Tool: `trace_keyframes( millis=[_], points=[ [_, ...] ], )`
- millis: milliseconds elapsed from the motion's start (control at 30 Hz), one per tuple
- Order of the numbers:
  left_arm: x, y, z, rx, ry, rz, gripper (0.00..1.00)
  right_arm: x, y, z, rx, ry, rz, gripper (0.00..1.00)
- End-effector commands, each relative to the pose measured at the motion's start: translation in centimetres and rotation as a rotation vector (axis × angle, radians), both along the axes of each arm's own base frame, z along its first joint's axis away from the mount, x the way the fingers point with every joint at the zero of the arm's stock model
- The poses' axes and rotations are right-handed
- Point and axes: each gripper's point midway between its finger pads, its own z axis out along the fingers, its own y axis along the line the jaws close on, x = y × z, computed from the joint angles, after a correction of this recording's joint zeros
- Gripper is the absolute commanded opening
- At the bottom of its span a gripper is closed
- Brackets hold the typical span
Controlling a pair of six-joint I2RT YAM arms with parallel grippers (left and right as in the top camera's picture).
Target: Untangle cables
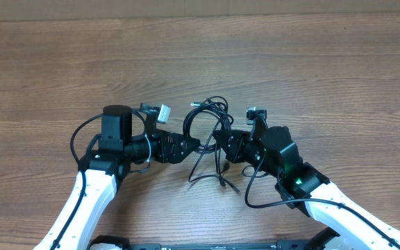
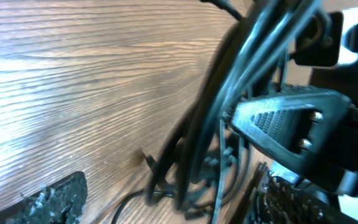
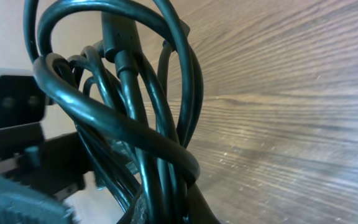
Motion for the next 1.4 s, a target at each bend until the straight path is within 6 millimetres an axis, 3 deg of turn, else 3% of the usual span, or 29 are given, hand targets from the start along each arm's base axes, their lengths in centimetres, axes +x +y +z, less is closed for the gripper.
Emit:
trace_keyframes(
  millis=[0, 200, 267, 333, 400, 433, 533, 700, 800, 900, 1000, 1100, 1233, 1367],
  points=[
    [1.3, 0.9, 0.3, 0.045, -0.016, 0.078, 0.94, -0.9, 0.9, 0.6, 0.084, 0.069, 0.04, 0.04],
    [1.4, 0.9, 0.3, 0.049, -0.024, 0.082, 0.94, -1.9, 1.6, 0.8, 0.127, 0.123, 0.087, 0.04],
    [1.3, 0.7, 0.3, 0.048, -0.027, 0.075, 0.88, -2.0, 1.6, 0.8, 0.131, 0.126, 0.091, 0.04],
    [1.2, 0.3, 0.5, 0.045, -0.039, 0.06, 0.67, -2.0, 1.6, 0.8, 0.13, 0.127, 0.091, 0.04],
    [1.1, -0.4, 0.8, 0.041, -0.061, 0.038, 0.31, -2.0, 1.6, 0.8, 0.13, 0.127, 0.091, 0.04],
    [1.2, -1.0, 1.1, 0.039, -0.088, 0.025, 0.04, -2.0, 1.6, 0.6, 0.126, 0.131, 0.091, 0.05],
    [2.2, -0.5, 1.2, 0.063, -0.121, 0.068, 0.04, -2.3, 1.3, -0.2, 0.098, 0.157, 0.088, 0.07],
    [4.3, 3.3, 1.1, 0.058, -0.069, 0.233, 0.04, -1.8, -2.0, -4.3, -0.074, 0.23, -0.028, 0.11],
    [4.7, 5.1, 1.8, 0.001, -0.057, 0.256, 0.04, -1.5, -4.0, -5.9, -0.138, 0.276, -0.108, 0.26],
    [4.4, 5.8, 2.6, -0.06, -0.056, 0.239, 0.04, -1.0, -5.2, -6.5, -0.175, 0.284, -0.167, 0.29],
    [3.9, 5.5, 3.2, -0.083, -0.095, 0.181, 0.04, -0.6, -5.2, -6.1, -0.167, 0.258, -0.176, 0.4],
    [3.0, 4.4, 3.6, -0.099, -0.142, 0.093, 0.04, -0.1, -3.7, -4.2, -0.131, 0.155, -0.083, 0.52],
    [1.6, 2.7, 4.4, -0.122, -0.223, -0.038, 0.04, 0.2, -1.6, -1.1, -0.093, -0.044, 0.066, 0.54],
    [1.2, 1.9, 4.4, -0.123, -0.235, -0.074, 0.04, 0.3, -1.1, -0.1, -0.067, -0.084, 0.085, 0.53]
  ],
)
